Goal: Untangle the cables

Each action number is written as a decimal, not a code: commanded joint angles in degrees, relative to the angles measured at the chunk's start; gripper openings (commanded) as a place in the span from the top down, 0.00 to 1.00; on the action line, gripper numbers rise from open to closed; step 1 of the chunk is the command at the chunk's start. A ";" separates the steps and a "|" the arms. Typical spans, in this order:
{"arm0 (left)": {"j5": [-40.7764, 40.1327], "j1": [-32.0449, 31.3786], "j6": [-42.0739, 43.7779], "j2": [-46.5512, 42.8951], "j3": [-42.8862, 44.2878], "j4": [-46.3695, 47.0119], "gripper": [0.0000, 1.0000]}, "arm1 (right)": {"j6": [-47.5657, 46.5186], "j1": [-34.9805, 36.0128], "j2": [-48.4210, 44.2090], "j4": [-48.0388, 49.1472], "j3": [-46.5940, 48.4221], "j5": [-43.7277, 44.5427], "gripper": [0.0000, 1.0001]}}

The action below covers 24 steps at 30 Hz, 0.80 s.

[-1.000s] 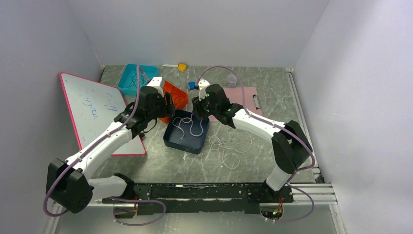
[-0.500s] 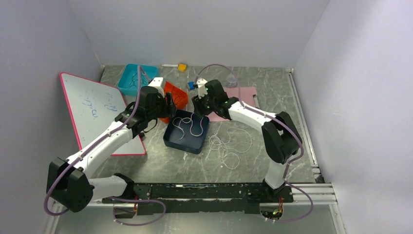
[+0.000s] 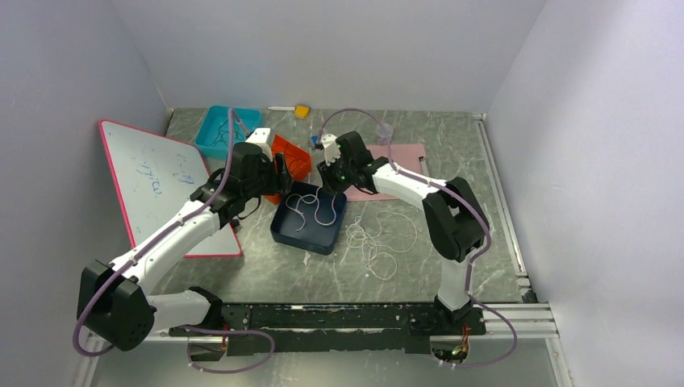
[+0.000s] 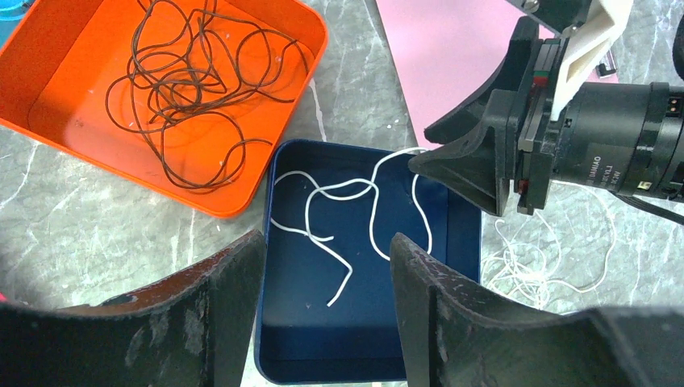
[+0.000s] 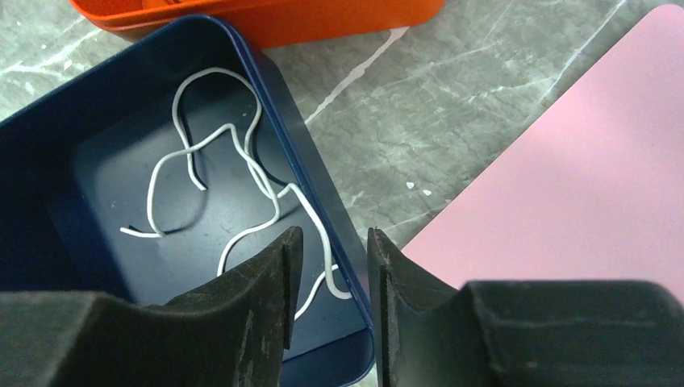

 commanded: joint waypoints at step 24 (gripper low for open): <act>1.78 0.45 0.40 1.34 2.20 1.14 0.37 | 0.41 3.39 -2.77 0.53 -3.04 -6.94 0.98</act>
